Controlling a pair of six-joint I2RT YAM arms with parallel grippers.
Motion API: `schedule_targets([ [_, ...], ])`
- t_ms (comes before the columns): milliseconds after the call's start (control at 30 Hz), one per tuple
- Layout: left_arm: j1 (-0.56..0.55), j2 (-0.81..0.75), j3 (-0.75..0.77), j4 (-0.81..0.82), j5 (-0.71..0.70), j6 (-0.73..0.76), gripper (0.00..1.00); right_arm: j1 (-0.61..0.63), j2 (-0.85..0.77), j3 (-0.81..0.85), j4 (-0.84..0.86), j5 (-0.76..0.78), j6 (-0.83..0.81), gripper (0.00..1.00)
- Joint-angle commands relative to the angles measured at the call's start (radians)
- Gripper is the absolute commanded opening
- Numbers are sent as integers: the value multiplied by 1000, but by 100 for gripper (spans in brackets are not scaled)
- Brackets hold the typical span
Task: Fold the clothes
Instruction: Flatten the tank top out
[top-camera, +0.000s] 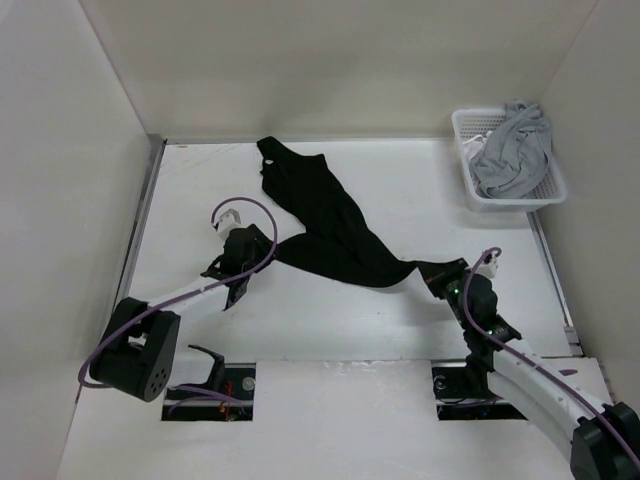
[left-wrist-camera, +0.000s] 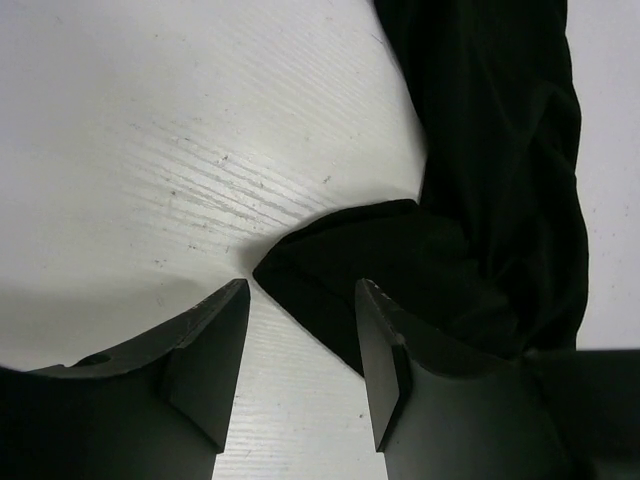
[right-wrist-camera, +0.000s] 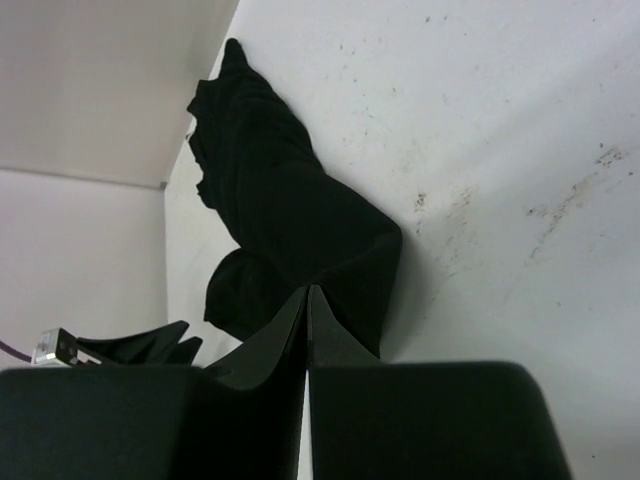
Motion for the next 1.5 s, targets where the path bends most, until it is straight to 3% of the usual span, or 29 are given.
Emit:
schedule_targets([
  [0, 10, 10, 31, 70, 2, 20, 46, -27, 0, 3, 60, -50, -41, 4],
  [400, 45, 199, 97, 160, 118, 42, 42, -92, 20, -30, 119, -144, -70, 4],
  [500, 37, 205, 87, 191, 134, 37, 31, -101, 15, -43, 119, -147, -70, 4],
  [567, 36, 187, 70, 193, 135, 31, 17, -106, 6, -46, 105, -146, -70, 4],
  [667, 47, 89, 27, 173, 140, 5, 6, -119, -3, -40, 48, -144, -66, 4],
  [767, 54, -128, -28, 64, 137, -6, 6, -120, -14, 0, -97, -130, -59, 6],
  [900, 73, -409, -97, -154, 102, -4, 7, -66, -45, 77, -349, -26, -67, 33],
  [1033, 86, -532, -168, -225, 109, -27, 8, 46, -88, 134, -496, 138, -112, 54],
  [1133, 88, -528, -193, -220, 120, -35, 8, 115, -11, 189, -504, 157, -130, 56],
  [1300, 90, -520, -210, -197, 131, -37, 8, 221, 236, 311, -512, 65, -236, 51],
  [1467, 111, -543, -211, -194, 144, -17, 9, 304, 299, 348, -559, 37, -248, 51],
])
